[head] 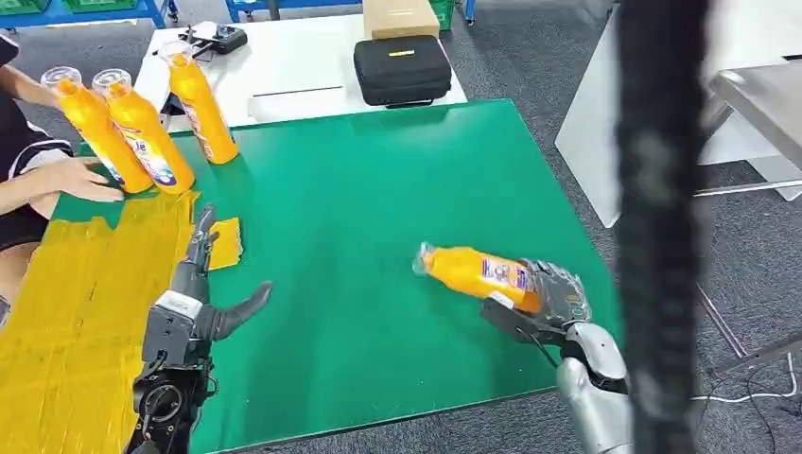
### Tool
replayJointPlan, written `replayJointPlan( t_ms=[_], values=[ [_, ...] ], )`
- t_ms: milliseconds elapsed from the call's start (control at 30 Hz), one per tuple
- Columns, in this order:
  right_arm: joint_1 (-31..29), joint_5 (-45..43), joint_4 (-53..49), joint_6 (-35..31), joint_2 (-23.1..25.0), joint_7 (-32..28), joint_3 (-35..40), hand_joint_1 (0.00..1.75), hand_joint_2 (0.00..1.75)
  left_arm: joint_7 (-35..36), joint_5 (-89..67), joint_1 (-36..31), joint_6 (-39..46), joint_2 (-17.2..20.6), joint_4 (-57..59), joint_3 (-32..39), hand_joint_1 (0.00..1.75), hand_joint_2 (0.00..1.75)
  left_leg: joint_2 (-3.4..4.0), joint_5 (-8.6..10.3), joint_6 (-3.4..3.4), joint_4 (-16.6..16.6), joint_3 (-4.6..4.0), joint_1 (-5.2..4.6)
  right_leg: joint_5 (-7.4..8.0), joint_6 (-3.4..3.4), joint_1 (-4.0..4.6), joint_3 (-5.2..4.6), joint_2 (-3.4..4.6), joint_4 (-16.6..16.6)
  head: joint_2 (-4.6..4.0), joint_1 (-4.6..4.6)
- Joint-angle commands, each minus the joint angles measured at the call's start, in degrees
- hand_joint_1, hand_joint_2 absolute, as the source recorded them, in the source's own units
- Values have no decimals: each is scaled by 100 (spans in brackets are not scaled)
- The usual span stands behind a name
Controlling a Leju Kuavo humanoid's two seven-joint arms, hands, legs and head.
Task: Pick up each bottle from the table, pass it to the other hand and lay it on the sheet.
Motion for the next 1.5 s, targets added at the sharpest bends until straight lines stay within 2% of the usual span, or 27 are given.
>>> replayJointPlan(
  t_ms=[33, 100, 267, 500, 533, 667, 700, 733, 767, 900, 1033, 1200, 1367, 1500],
  values=[
    [-228, -2472, -383, -124, 997, -1462, -230, 175, 175, 160, 123, -437, -477, 173, 315, -916, 0, 175, 1, -11, -20, 4, 1, 9, -11, -6, 8, 3, -10, 3, 0, 2],
    [-407, -3105, -299, -15, 1090, -1778, -44, 175, 175, 169, 180, -671, -581, 180, 453, -1214, 0, 175, 8, -17, -23, 6, -1, 11, -15, -7, 10, 0, -7, 7, 0, 2],
    [-691, -3749, -22, 99, 1257, -1906, 371, 175, 175, 217, 316, -859, -679, 168, 472, -1676, 0, 175, 10, -23, -31, 17, -16, 13, -19, -6, 13, -12, -7, 15, 0, 4],
    [-901, -4162, 528, 239, 1457, -2095, 826, 175, 175, 240, 601, -849, -804, 62, 540, -1950, 0, 175, 6, -19, -29, 2, -9, 7, -16, -9, 7, -5, -9, 3, 0, 4],
    [-902, -4169, 532, 233, 1472, -2099, 839, 175, 175, 240, 601, -841, -805, 56, 527, -1968, 0, 175, 3, -7, -15, -2, -31, 3, -5, -6, 3, -29, -6, 0, 0, 2],
    [-925, -4252, 542, 275, 1486, -2131, 908, 175, 175, 189, 774, -802, -901, 78, 410, -2001, 0, 175, 0, -7, -15, -2, -36, 2, -6, -4, 2, -34, -9, 0, 0, 2],
    [-959, -4271, 546, 295, 1526, -2133, 952, 175, 175, 190, 774, -805, -903, 73, 374, -2032, 0, 175, 6, -27, -34, 8, -4, 9, -25, -8, 10, -2, -13, 8, 0, 0],
    [-992, -4309, 558, 324, 1563, -2140, 1015, 175, 175, 172, 723, -796, -826, 67, 298, -2072, 0, 175, 2, -8, -15, -1, -37, 2, -6, -4, 3, -36, -7, 1, 0, 2],
    [-1044, -4370, 570, 437, 1625, -2126, 1138, 175, 175, 236, 625, -821, -728, 50, 258, -2137, 0, 175, 9, -18, -24, 5, -25, 6, -14, -6, 7, -24, -5, 6, 0, 2],
    [-1172, -4347, 813, 646, 1767, -2101, 1784, 175, 175, 335, 761, -867, -639, -28, 400, -2160, 0, 175, 18, -18, -23, 7, -31, 6, -11, -6, 6, -31, 5, 8, 0, 2],
    [-1009, -4157, 862, 752, 1868, -2109, 2467, 175, 175, 325, 792, -902, -483, -65, 603, -2032, 0, 175, 9, -12, -19, 0, -33, 8, -8, -7, 8, -31, -1, 0, 0, 4],
    [-974, -3952, 871, 744, 1824, -2141, 2766, 175, 175, 296, 934, -885, -483, -105, 688, -1904, 0, 175, 0, -27, -34, 5, -5, 12, -27, -10, 13, -2, -18, 6, 0, 2],
    [-997, -3613, 721, 658, 1751, -2085, 3153, 175, 175, 301, 1134, -920, -501, -149, 798, -1715, 0, 175, -1, -8, -15, -1, -43, 6, -8, -5, 5, -40, -10, 0, 0, 7],
    [-956, -3298, 801, 460, 1703, -2044, 3478, 175, 175, 340, 1287, -965, -494, -161, 1004, -1579, 0, 175, -3, -15, -23, 0, -26, 7, -16, -7, 7, -23, -16, 2, 0, 2]
  ],
)
